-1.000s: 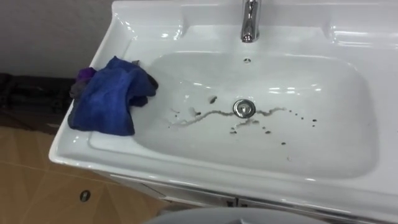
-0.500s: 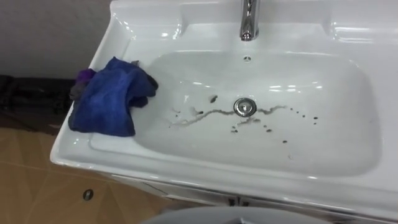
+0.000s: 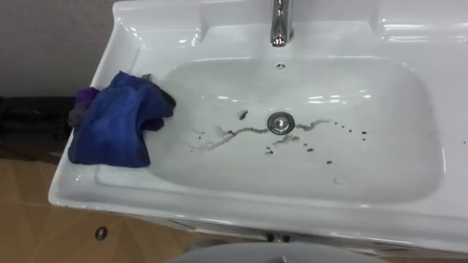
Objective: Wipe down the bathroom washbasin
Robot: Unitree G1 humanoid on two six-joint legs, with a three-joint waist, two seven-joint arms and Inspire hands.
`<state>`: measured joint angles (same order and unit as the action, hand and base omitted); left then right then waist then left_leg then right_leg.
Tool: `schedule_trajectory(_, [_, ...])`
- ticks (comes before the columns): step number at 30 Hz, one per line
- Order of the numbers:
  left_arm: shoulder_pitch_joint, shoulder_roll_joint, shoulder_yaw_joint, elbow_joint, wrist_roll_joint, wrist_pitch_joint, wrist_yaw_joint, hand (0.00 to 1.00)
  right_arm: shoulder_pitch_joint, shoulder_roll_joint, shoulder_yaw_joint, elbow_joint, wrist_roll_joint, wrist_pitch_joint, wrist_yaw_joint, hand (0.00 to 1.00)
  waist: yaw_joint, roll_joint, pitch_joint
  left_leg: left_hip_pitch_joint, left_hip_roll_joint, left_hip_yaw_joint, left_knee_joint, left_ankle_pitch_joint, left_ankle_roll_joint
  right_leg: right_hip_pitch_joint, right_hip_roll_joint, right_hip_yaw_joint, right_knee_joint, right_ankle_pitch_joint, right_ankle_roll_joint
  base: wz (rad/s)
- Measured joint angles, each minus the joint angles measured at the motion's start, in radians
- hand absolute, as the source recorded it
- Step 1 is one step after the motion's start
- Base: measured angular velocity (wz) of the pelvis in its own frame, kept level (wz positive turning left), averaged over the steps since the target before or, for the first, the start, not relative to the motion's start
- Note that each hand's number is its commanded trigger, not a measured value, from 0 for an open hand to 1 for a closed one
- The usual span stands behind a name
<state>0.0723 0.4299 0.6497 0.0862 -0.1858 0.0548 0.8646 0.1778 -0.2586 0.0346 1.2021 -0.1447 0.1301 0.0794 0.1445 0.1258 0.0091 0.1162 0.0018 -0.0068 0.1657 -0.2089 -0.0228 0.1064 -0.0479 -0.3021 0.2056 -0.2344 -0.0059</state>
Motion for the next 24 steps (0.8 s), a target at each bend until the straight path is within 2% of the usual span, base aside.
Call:
schedule_trajectory(3, [0.0, 0.0, -0.027, -0.038, 0.091, -0.012, -0.015, 0.0, -0.001, 0.002, 0.0, 0.013, 0.006, -0.007, 0.004, 0.0, -0.026, -0.005, 0.0023, 0.016, 0.0, 0.0, 0.0, 0.0, 0.0, 0.013, 0.0, 0.003, -0.002, 0.0, 0.0, -0.03])
schedule_trajectory(7, [0.0, -0.005, -0.07, -0.087, 0.137, -0.018, -0.035, 0.0, -0.022, 0.002, 0.008, 0.06, 0.014, -0.006, 0.011, 0.0, -0.045, -0.01, 0.0038, 0.017, 0.0, 0.003, 0.001, 0.0, 0.0, 0.015, 0.0, 0.009, -0.002, 0.0, 0.0, -0.05])
schedule_trajectory(9, [0.01, -0.033, -0.1, -0.146, 0.17, -0.019, -0.055, 0.0, -0.024, 0.003, 0.013, 0.065, 0.013, -0.006, 0.02, 0.0, -0.052, -0.014, 0.0029, 0.018, 0.001, 0.023, 0.001, 0.0, 0.0, 0.01, 0.0, 0.016, -0.001, 0.0, 0.0, -0.04])
schedule_trajectory(11, [0.02, -0.044, -0.122, -0.168, 0.171, -0.02, -0.072, 0.0, -0.028, 0.003, 0.014, 0.071, 0.013, -0.006, 0.031, 0.0, -0.058, -0.024, 0.0005, 0.017, 0.001, 0.032, 0.001, 0.0, 0.0, 0.006, 0.001, 0.021, -0.001, 0.0, 0.0, -0.09])
schedule_trajectory(13, [0.03, -0.061, -0.155, -0.174, 0.195, -0.021, -0.091, 0.0, -0.036, 0.003, 0.015, 0.083, 0.008, -0.007, 0.042, 0.0, -0.066, -0.028, -0.0007, 0.019, 0.001, 0.031, 0.0, 0.0, 0.0, 0.013, 0.002, 0.022, -0.002, 0.001, 0.0, -0.04])
schedule_trajectory(14, [0.039, -0.074, -0.182, -0.175, 0.215, -0.02, -0.113, 0.0, -0.038, 0.003, 0.017, 0.086, 0.008, -0.008, 0.051, 0.0, -0.067, -0.032, -0.005, 0.021, 0.001, 0.031, 0.0, 0.0, 0.0, 0.013, 0.002, 0.026, -0.002, 0.001, 0.0, -0.07])
schedule_trajectory(17, [0.049, -0.112, -0.242, -0.175, 0.281, -0.02, -0.171, 0.0, -0.04, 0.004, 0.022, 0.083, 0.009, -0.008, 0.076, 0.0, -0.066, -0.041, -0.0085, 0.036, 0.004, 0.033, -0.002, 0.0, 0.0, 0.026, 0.005, 0.032, -0.002, 0.002, -0.001, -0.08])
schedule_trajectory(18, [0.056, -0.117, -0.267, -0.175, 0.293, -0.02, -0.192, 0.0, -0.04, 0.004, 0.024, 0.079, 0.008, -0.008, 0.083, 0.0, -0.066, -0.047, -0.0084, 0.041, 0.006, 0.036, -0.002, 0.0, 0.0, 0.028, 0.006, 0.036, -0.002, 0.002, -0.001, -0.08])
schedule_trajectory(20, [0.056, -0.132, -0.286, -0.176, 0.303, -0.02, -0.222, 0.0, -0.04, 0.004, 0.028, 0.079, 0.008, -0.008, 0.091, 0.0, -0.068, -0.054, -0.0033, 0.048, 0.007, 0.036, -0.001, 0.0, 0.0, 0.035, 0.008, 0.038, -0.002, 0.003, -0.002, -0.03])
schedule_trajectory(22, [0.057, -0.142, -0.318, -0.181, 0.305, -0.02, -0.239, 0.0, -0.047, 0.004, 0.032, 0.082, 0.011, -0.007, 0.101, 0.0, -0.075, -0.06, -0.0045, 0.05, 0.007, 0.036, 0.0, 0.0, 0.0, 0.038, 0.007, 0.039, -0.003, 0.003, -0.002, 0.0])
schedule_trajectory(24, [0.06, -0.145, -0.381, -0.185, 0.304, -0.02, -0.254, 0.0, -0.056, 0.004, 0.043, 0.095, 0.017, -0.007, 0.11, 0.0, -0.085, -0.06, -0.0021, 0.05, 0.006, 0.037, 0.0, 0.0, 0.0, 0.039, 0.006, 0.042, -0.003, 0.003, -0.002, 0.0])
